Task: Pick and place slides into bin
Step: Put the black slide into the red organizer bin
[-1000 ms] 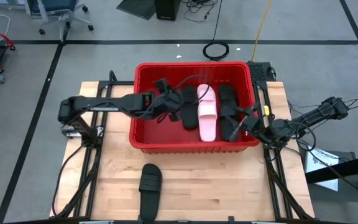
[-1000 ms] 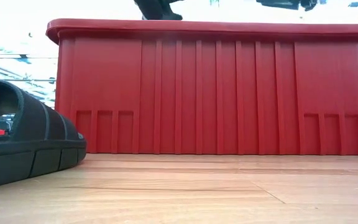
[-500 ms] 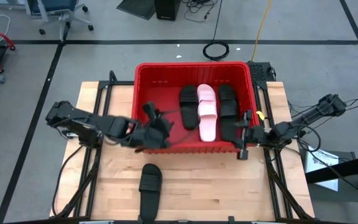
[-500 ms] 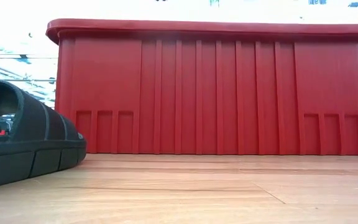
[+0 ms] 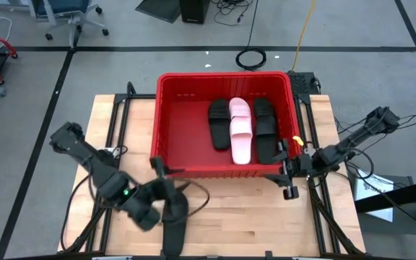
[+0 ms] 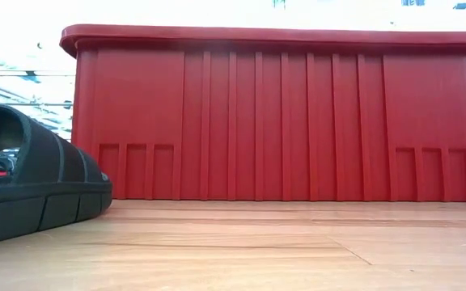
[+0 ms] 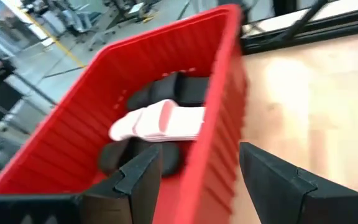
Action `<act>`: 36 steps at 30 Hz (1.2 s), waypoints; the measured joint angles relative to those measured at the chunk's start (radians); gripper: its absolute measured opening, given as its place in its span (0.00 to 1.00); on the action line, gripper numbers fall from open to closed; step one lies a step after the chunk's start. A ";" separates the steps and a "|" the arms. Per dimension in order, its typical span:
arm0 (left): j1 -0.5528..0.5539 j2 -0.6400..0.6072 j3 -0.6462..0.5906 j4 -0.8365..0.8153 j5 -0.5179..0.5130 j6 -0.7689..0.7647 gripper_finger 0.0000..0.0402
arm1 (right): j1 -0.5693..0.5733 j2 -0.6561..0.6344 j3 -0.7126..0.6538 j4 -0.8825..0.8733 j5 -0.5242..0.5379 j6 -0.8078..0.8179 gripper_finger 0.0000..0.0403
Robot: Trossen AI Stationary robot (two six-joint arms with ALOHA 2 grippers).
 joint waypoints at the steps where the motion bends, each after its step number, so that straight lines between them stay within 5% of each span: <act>1: -0.022 0.003 0.000 -0.001 0.000 -0.017 0.54 | 0.003 0.009 0.000 0.004 0.000 0.010 0.40; 7: -0.130 0.033 0.001 0.001 0.005 -0.146 0.54 | 0.017 0.058 0.000 0.017 0.000 0.077 0.40; 20: -0.280 0.193 0.000 0.083 0.269 -0.303 0.54 | 0.028 0.123 0.000 0.043 0.000 0.142 0.40; 36: -0.253 0.367 0.000 0.079 0.374 -0.261 0.54 | 0.028 0.129 0.000 0.123 0.000 0.022 0.40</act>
